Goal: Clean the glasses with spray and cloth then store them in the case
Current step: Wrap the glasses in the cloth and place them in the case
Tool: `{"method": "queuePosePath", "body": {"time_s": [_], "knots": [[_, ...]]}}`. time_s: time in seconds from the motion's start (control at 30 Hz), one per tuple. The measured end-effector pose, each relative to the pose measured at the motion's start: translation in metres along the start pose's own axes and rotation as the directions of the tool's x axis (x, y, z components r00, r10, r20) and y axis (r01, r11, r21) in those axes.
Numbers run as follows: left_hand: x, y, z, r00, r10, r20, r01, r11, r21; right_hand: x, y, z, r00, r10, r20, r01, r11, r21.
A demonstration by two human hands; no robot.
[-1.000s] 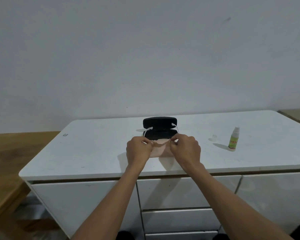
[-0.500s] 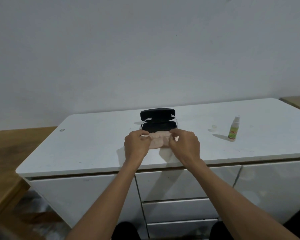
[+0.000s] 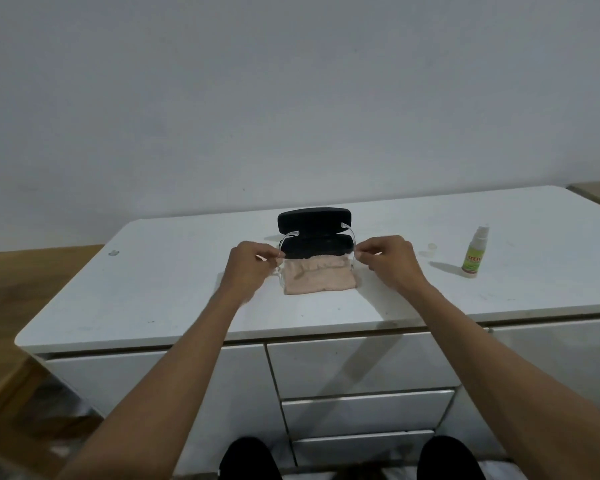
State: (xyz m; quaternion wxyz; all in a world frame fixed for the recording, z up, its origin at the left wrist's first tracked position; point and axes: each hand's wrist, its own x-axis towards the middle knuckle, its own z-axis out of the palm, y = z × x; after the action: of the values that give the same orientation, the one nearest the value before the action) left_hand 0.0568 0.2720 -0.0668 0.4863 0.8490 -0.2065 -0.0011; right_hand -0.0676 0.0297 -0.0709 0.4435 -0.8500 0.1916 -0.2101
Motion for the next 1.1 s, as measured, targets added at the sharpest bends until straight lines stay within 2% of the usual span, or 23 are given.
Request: {"method": "queuePosePath", "body": {"time_s": [0.17,0.37,0.47,0.67,0.97,1.1], "knots": [[0.022,0.007,-0.001,0.975,0.017,0.222,-0.012,1.0,-0.025,0.026,-0.002,0.007,0.984,-0.055,0.17,0.073,0.992,-0.104],[0.044,0.008,-0.006,0.921,-0.019,0.388,0.031,0.999,-0.026,0.046,0.004,0.012,0.968,-0.09,0.235,0.126,0.982,-0.143],[0.049,0.005,-0.004,0.919,-0.008,0.393,0.0,1.0,0.021,0.05,0.009,0.013,0.954,-0.141,0.266,0.193,0.965,-0.18],[0.05,-0.005,0.001,0.933,0.017,0.359,-0.011,1.0,-0.017,0.053,0.009,0.018,0.942,-0.176,0.287,0.258,0.925,-0.279],[0.051,-0.004,-0.001,0.931,0.048,0.362,-0.07,0.996,0.048,0.051,0.003,0.014,0.949,-0.074,0.307,0.159,0.952,-0.262],[0.045,0.005,-0.005,0.915,-0.003,0.403,0.053,0.992,-0.113,0.05,-0.003,0.007,0.946,-0.046,0.322,0.1,0.983,-0.155]]}}
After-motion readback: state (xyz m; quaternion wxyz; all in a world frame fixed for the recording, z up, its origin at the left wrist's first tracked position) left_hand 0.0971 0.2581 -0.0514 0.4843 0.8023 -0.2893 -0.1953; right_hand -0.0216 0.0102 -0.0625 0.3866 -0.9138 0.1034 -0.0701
